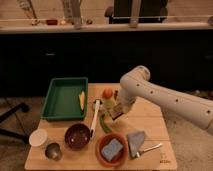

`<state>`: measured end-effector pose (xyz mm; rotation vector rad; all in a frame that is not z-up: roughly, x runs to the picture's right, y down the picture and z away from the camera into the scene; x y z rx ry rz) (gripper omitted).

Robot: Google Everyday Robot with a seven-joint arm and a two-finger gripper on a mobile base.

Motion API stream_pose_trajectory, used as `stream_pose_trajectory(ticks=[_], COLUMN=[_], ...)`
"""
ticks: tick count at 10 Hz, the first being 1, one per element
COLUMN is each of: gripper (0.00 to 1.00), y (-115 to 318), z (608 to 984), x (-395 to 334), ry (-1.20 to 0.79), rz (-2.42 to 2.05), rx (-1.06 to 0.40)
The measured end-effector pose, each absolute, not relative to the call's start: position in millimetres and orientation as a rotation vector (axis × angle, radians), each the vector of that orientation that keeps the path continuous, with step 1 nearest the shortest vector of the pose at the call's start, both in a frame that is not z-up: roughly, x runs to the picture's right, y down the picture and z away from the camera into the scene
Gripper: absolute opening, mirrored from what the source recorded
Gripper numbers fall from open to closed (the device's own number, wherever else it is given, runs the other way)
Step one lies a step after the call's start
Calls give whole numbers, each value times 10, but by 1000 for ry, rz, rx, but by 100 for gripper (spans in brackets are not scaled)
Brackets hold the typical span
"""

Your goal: Place eraser in plastic cup

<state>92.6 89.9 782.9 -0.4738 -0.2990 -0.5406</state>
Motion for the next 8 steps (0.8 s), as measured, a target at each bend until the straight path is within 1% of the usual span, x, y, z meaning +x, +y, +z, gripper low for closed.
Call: stream_pose_trajectory(ticks=[4,8], gripper=[0,0], y=[756,799], z=[7843,7878], x=[666,316], ry=[-383,-448], rz=[-720,-920], rx=[-464,-475])
